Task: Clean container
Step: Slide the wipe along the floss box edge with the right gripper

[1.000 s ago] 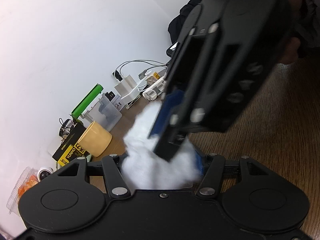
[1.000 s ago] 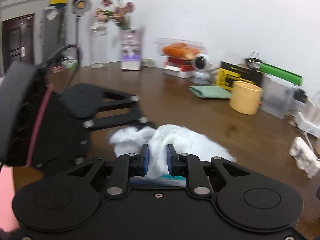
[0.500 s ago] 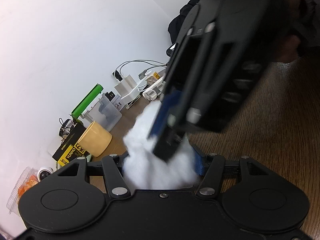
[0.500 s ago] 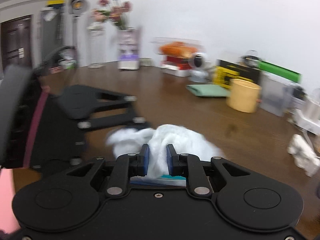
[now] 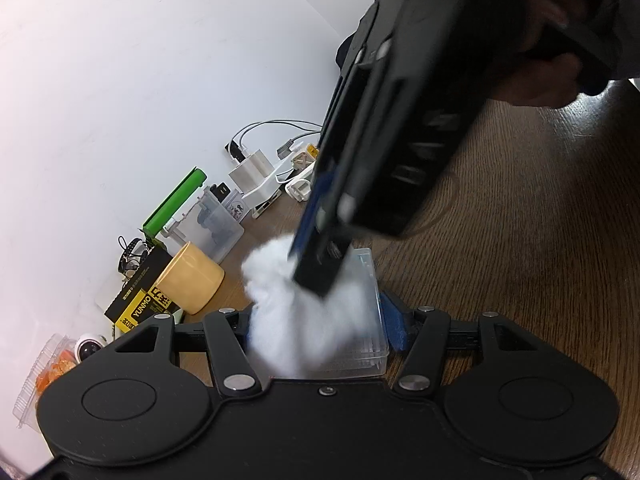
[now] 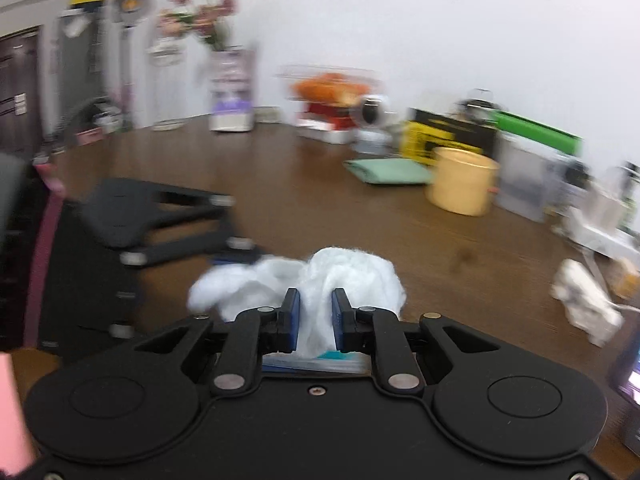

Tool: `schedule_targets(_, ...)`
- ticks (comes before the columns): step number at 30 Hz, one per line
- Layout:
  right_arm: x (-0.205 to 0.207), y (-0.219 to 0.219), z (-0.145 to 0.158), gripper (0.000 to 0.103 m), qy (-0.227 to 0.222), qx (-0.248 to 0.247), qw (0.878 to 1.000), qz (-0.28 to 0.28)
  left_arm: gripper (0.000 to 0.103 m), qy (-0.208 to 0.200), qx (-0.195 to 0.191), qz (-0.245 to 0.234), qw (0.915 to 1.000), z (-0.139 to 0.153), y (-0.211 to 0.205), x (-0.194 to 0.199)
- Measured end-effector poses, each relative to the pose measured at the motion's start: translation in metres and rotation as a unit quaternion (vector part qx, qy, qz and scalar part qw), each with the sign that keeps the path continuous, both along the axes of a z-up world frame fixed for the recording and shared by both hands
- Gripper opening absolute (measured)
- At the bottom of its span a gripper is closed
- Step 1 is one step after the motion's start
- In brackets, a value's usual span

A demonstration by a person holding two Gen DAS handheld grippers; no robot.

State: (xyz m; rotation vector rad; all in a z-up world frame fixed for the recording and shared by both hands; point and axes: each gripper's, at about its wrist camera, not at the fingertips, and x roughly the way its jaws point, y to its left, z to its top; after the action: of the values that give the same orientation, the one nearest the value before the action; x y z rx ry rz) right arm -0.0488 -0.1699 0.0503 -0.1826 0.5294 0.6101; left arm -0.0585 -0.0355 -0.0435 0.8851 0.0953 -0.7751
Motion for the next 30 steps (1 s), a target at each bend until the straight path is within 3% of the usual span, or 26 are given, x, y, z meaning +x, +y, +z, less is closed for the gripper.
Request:
schedule_targets(4, -0.012, -0.001, -0.003, 0.017, 0.01, -0.009, 1.0, 0.013, 0.056, 0.0, 0.0, 0.0, 1.0, 0.0, 0.0, 0.0)
schedule_targets(11, 0.005, -0.02, -0.003, 0.016, 0.001, -0.018, 0.998, -0.066, 0.056, 0.001, 0.0, 0.0, 1.0, 0.0, 0.0, 0.001)
schedule_targets(20, -0.019, 0.004, 0.0, 0.016, -0.001, -0.005, 0.999, 0.032, 0.056, 0.001, 0.0, 0.0, 1.0, 0.001, 0.0, 0.002)
schedule_targets(28, -0.003, -0.018, 0.0, 0.012, -0.009, -0.024, 0.998, -0.061, 0.057, 0.001, 0.0, 0.003, 1.0, 0.002, -0.001, 0.005)
schedule_targets(30, -0.003, -0.008, 0.001, 0.012, -0.013, -0.02, 0.999, -0.042, 0.057, 0.001, 0.0, 0.004, 1.0, 0.002, -0.001, 0.006)
